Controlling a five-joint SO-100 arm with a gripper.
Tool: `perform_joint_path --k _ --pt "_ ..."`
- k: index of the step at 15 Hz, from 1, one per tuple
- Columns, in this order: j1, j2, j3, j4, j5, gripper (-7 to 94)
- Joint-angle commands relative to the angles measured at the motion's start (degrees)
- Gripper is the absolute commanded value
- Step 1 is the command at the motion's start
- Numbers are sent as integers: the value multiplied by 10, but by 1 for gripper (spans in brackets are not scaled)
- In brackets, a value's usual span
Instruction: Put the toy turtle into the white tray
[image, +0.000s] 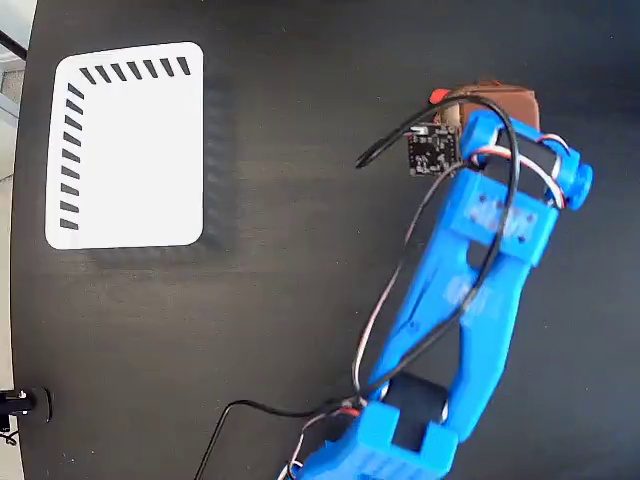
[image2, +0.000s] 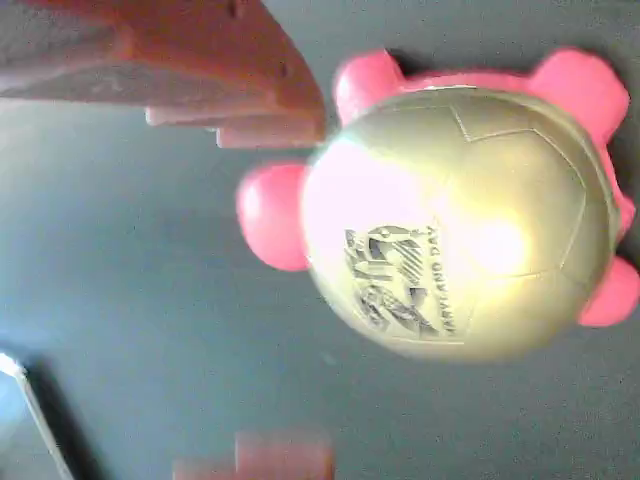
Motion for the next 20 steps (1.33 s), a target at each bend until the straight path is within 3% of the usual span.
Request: perform_joint_path --k 1,6,13,20 --pt "8 -2 -59 0 -15 39" --pt "19 -59 -84 -13 -32 50" --pt "27 -135 -150 -8 -32 55" --pt "31 -222 -247 16 -33 55"
